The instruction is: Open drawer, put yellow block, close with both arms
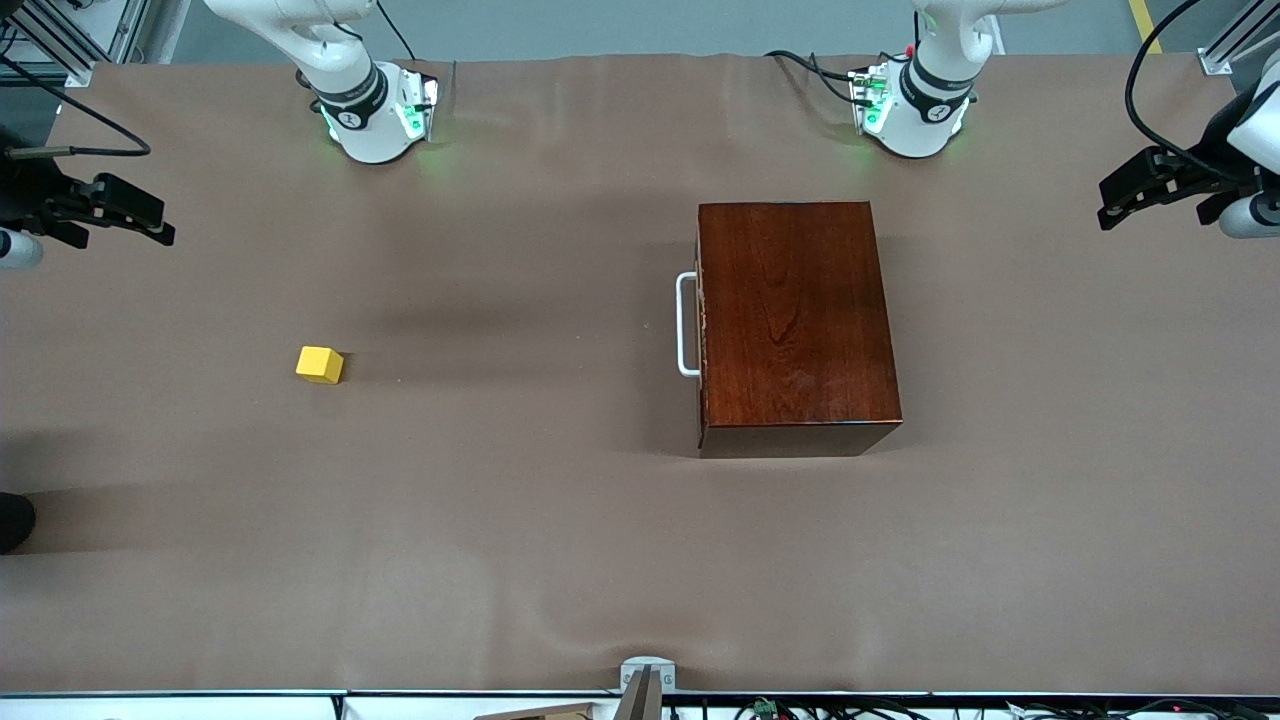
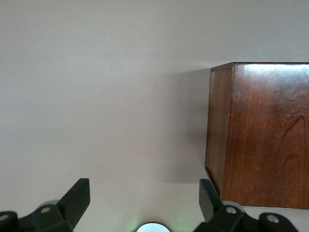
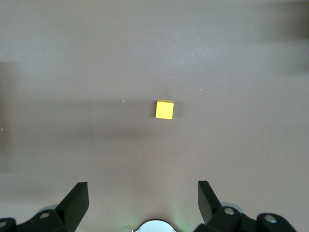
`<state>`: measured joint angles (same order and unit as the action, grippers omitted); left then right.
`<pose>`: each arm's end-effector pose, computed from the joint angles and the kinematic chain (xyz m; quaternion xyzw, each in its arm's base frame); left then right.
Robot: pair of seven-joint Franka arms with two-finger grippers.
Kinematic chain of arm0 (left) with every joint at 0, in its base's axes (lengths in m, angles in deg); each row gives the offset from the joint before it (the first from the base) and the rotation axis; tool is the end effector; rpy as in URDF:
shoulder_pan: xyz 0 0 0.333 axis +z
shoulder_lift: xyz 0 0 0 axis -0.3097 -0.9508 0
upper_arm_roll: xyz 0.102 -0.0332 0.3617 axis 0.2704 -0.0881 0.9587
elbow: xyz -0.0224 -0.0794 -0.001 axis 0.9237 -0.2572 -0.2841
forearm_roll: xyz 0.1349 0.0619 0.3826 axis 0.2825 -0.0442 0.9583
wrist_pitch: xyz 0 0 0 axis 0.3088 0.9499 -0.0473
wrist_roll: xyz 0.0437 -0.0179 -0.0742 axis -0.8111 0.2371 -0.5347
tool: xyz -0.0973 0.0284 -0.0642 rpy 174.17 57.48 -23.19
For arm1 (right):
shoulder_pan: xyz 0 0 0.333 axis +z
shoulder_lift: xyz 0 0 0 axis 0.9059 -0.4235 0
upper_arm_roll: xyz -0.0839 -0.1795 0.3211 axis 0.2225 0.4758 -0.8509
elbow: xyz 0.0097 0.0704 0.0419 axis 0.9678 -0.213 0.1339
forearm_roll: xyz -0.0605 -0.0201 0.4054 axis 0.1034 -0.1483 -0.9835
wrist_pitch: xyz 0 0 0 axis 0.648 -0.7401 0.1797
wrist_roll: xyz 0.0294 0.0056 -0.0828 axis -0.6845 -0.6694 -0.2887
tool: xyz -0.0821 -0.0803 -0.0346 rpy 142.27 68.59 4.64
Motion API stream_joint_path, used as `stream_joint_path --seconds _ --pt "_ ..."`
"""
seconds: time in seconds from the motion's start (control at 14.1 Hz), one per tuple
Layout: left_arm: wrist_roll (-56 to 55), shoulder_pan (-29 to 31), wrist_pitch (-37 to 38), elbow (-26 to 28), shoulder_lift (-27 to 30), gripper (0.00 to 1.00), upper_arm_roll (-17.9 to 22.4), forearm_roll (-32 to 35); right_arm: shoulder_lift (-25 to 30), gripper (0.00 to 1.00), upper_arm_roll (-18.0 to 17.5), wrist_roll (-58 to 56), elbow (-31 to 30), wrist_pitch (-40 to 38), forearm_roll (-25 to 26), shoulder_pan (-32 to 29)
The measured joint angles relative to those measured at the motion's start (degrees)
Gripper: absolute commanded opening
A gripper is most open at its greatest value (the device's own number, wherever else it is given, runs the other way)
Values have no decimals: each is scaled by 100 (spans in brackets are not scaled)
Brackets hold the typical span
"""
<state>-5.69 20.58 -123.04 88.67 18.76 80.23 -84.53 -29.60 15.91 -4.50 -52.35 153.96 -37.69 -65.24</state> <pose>0.5407 -0.0423 0.7154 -0.9996 -0.0057 0.0156 0.0243 0.5428 -0.0101 0.6802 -0.9985 -0.0046 0.0516 0.0164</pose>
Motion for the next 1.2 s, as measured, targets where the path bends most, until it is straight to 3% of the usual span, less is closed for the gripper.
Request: stream_joint_path --seconds 0.78,0.99,1.2 --pt "0 -13 146 -96 35 100 -55 -6 0 100 12 1 -5 -12 0 -12" --pt "-52 -66 167 -80 -2 100 -420 -15 0 100 13 1 -7 -14 0 -14" --pt "-676 -126 163 -66 -181 100 -1165 -15 0 100 14 1 -12 -17 0 -18"
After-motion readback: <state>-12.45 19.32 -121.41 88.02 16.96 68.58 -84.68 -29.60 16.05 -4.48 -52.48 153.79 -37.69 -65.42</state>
